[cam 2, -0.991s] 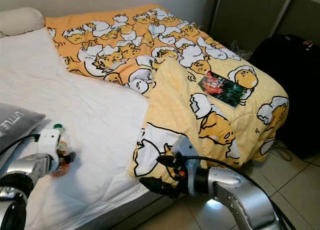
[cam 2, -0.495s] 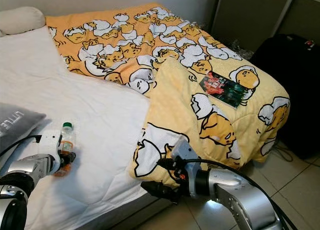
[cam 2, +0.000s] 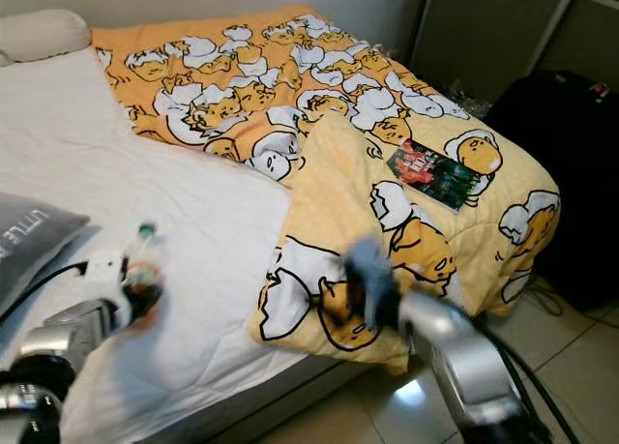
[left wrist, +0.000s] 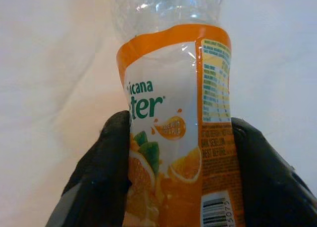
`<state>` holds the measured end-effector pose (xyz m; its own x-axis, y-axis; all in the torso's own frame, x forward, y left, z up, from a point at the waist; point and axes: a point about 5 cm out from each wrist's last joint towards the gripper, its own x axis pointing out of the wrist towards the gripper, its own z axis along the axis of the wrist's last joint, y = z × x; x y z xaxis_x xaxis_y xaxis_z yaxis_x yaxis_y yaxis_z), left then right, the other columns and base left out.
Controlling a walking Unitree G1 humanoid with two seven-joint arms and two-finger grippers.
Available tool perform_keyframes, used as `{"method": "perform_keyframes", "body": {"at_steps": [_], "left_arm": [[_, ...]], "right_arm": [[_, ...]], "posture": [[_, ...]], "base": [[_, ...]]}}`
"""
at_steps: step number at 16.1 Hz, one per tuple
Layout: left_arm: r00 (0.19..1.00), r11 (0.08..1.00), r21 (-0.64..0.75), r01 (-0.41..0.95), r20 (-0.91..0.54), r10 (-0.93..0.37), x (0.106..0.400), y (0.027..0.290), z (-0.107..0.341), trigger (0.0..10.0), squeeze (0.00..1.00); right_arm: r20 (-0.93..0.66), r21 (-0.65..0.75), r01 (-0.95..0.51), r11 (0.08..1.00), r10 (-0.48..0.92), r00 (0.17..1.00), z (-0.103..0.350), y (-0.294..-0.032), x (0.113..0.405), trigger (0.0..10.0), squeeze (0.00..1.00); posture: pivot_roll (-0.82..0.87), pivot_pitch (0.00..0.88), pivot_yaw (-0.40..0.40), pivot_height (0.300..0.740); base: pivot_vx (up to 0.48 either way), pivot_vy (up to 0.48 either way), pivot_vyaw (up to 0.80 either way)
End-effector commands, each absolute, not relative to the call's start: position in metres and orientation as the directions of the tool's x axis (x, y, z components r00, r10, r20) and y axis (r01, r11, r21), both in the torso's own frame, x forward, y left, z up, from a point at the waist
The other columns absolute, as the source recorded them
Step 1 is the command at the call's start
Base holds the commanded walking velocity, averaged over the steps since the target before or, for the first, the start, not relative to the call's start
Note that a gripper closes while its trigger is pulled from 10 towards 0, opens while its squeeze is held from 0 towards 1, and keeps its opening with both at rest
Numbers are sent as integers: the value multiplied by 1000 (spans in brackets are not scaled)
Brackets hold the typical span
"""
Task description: Clean up the room
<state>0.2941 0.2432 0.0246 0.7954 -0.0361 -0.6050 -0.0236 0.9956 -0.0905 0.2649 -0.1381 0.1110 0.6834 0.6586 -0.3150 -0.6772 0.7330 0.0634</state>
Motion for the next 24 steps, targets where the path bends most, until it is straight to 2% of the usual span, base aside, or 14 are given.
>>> {"method": "perform_keyframes", "body": {"at_steps": [1,2,6,9,11,24], "left_arm": [[851,994,-104,-14,-524,-43,303,242,44,0,0],[887,989,-146,-5,-457,-63,306,231,63,0,0],[935,978,-203,-43,-354,-32,303,216,92,0,0],[954,949,-310,-54,-296,-42,305,204,110,0,0],[968,897,-435,-79,-248,-35,301,196,117,0,0],[974,851,-514,-107,-226,-14,290,193,122,0,0]], "right_arm": [[-301,49,-619,784,602,739,111,-143,270,10000,0],[-238,80,-553,829,555,797,113,-135,276,10000,0],[-186,87,-450,889,458,869,108,-117,281,10000,0],[-186,83,-454,887,462,867,104,-109,277,10000,0],[-184,94,-415,905,425,886,101,-115,278,10000,0],[-189,120,-398,909,415,890,96,-113,273,10000,0]], "posture": [[14,0,-36,740],[10,0,-36,740],[25,0,-40,740],[26,0,-32,740],[15,0,-12,740],[8,0,2,740]], "base": [[0,0,0],[0,0,0],[0,0,200],[0,0,800],[0,0,800],[0,0,800]]}}
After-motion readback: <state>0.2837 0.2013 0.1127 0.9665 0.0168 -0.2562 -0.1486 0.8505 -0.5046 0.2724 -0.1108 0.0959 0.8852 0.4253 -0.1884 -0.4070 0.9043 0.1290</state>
